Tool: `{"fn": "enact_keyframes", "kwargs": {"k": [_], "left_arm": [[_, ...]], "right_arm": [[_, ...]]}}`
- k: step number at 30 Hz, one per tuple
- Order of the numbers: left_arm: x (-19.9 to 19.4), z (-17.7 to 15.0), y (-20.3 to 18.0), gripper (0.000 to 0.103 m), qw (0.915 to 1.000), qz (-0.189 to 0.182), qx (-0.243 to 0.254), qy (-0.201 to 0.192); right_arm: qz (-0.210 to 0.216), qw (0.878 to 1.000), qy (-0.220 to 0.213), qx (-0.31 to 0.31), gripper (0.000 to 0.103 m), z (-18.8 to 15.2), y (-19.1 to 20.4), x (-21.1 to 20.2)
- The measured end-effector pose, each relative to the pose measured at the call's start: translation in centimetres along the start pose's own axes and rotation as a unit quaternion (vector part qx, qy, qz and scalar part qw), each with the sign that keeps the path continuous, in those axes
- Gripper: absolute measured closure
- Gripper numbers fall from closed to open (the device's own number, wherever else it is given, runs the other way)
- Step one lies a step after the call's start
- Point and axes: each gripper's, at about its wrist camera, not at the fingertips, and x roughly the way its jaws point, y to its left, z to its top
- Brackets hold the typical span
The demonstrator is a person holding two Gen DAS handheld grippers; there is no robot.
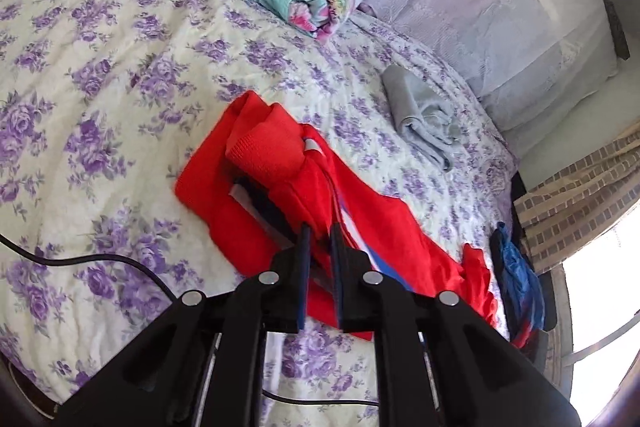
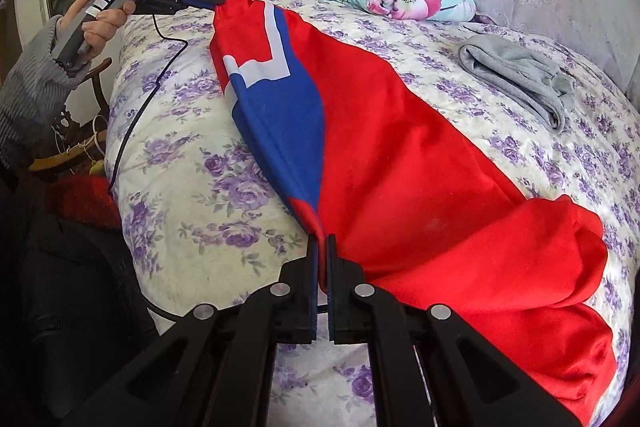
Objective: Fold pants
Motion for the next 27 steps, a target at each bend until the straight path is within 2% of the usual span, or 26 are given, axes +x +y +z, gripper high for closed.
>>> {"fn": "enact_keyframes", "kwargs": {"k": [3, 5, 7, 9, 11, 12, 13, 14, 16, 17, 18, 19, 23, 25, 26, 27], "left_arm": [[0.1, -0.4, 3.7, 0.091, 0.9973, 0.051, -0.053, -0.006], [-0.7, -0.9, 5.1, 0.091, 0.9953, 0.057, -0.075, -0.021], [-1.7, -1.0, 4.1, 0.091, 0.9963, 0.053, -0.057, -0.038], [-2.2, -1.0, 1.4, 0.091, 0.9977, 0.042, -0.016, -0.050], [-1.7, -0.9, -1.7, 0.088, 0.9984, 0.017, 0.028, -0.047], [-0.9, -0.7, -3.1, 0.084, 0.9982, 0.007, 0.046, -0.039], [0.2, -0.6, -4.2, 0.065, 0.9979, 0.005, 0.058, -0.029], [1.6, -0.5, -5.0, 0.049, 0.9972, 0.019, 0.070, -0.016], [4.6, -0.5, -4.5, 0.049, 0.9933, 0.082, 0.081, 0.001], [6.0, -0.4, -3.2, 0.061, 0.9921, 0.100, 0.073, 0.015], [7.4, -0.5, -1.6, 0.069, 0.9934, 0.097, 0.049, 0.034], [7.3, -0.7, -0.4, 0.081, 0.9952, 0.089, 0.031, 0.025], [4.9, -1.2, -0.6, 0.083, 0.9977, 0.066, 0.013, -0.005], [4.0, -1.8, -3.1, 0.082, 0.9962, 0.066, 0.055, -0.016], [3.7, -2.2, -4.8, 0.080, 0.9946, 0.060, 0.083, -0.016], [3.7, -2.7, -6.6, 0.077, 0.9927, 0.048, 0.110, -0.014]], "right_arm": [[0.010, 1.000, 0.000, 0.015, 0.099, -0.3, -0.4, 0.4], [0.014, 1.000, 0.000, 0.020, 0.099, -0.4, -0.5, 0.5], [0.019, 0.999, 0.001, 0.026, 0.099, -0.4, -0.7, 0.7], [0.025, 0.999, 0.001, 0.034, 0.099, -0.5, -0.9, 0.8], [0.027, 0.999, -0.001, 0.040, 0.098, -0.5, -1.0, 0.9], [0.027, 0.999, -0.003, 0.042, 0.098, -0.6, -1.0, 0.9], [0.027, 0.999, -0.005, 0.045, 0.098, -0.7, -1.1, 0.9], [0.026, 0.999, -0.007, 0.047, 0.098, -0.8, -1.1, 0.9], [0.024, 0.998, -0.011, 0.052, 0.098, -0.9, -1.1, 0.9], [0.025, 0.998, -0.014, 0.055, 0.098, -1.0, -1.1, 0.9], [0.027, 0.998, -0.017, 0.059, 0.097, -1.1, -1.2, 0.9], [0.030, 0.997, -0.019, 0.064, 0.097, -1.1, -1.3, 0.9], [0.048, 0.995, -0.024, 0.079, 0.094, -1.1, -1.9, 0.6], [0.062, 0.993, -0.042, 0.093, 0.087, -0.9, -2.4, -0.6], [0.064, 0.991, -0.058, 0.102, 0.076, -1.0, -2.6, -1.5], [0.059, 0.989, -0.080, 0.114, 0.060, -1.0, -3.1, -2.8]]}}
